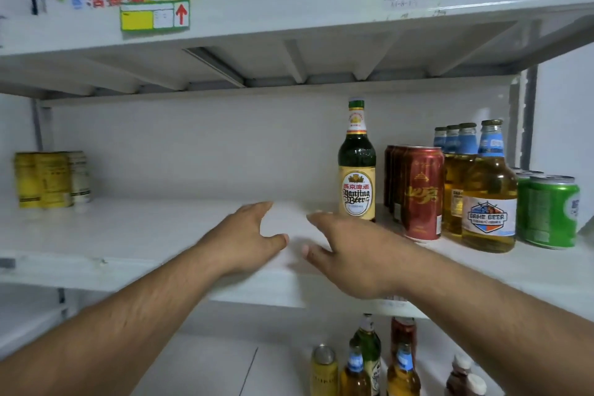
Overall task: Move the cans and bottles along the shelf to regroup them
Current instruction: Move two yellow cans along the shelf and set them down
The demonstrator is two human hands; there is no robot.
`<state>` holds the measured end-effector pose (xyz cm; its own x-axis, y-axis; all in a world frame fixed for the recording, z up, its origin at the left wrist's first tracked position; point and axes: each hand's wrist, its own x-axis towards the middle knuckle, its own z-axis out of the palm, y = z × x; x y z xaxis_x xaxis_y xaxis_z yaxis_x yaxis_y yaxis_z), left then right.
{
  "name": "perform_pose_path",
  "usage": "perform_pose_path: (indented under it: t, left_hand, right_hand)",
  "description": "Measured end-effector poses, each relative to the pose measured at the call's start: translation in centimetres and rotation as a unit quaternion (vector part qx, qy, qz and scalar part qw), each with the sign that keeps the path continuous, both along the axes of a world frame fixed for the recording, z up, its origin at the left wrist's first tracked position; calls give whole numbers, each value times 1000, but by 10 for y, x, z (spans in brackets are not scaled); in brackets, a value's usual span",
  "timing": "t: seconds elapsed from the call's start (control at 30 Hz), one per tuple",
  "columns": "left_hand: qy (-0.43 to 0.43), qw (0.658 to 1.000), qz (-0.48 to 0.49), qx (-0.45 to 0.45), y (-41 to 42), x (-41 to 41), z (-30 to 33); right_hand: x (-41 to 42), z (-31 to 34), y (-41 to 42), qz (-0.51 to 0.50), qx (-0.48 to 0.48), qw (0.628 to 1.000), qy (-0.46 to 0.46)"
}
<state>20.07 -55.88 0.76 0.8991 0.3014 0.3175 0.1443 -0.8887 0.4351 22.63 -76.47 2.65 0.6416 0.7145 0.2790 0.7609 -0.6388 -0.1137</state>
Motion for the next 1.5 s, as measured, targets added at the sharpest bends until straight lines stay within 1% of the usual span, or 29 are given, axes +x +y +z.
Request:
perform_pose_path:
  t: [0.1, 0.37, 0.5, 0.63, 0.77, 0.93, 1.13, 1.27, 1.37, 1.5]
  left_hand:
    - [3, 999, 41, 8, 38, -41, -4]
    - [6, 984, 176, -1, 134, -168, -15]
    - [7, 971, 236, -17, 175, -224, -16]
    - [-1, 962, 269, -50, 208, -274, -17]
    - [10, 954, 297, -42, 229, -306, -19]
    - [22, 949, 313, -29, 258, -318, -16]
    - [10, 948, 315, -38, 303, -305, -12]
    - [-6, 948, 317, -31, 344, -280, -3]
    - [3, 947, 320, -17, 374, -257, 3]
    - [7, 949, 316, -11, 417, -234, 5]
  right_hand:
    - [-21, -3, 44, 50, -14, 998, -29]
    - [-90, -6, 184, 153, -38, 987, -10]
    - [-127, -6, 241, 175, -51, 983, -32]
    - [-155, -5, 288, 182, -63, 980, -48]
    - [-178, -4, 327, 186, -72, 978, -51]
    - [-194, -2, 367, 176, -81, 979, -58]
    - [-189, 9, 416, 171, -76, 979, -82]
    - [-167, 12, 456, 162, -59, 981, -88]
    - [-144, 16, 488, 155, -40, 984, -83]
    - [-111, 20, 532, 129, -45, 988, -76]
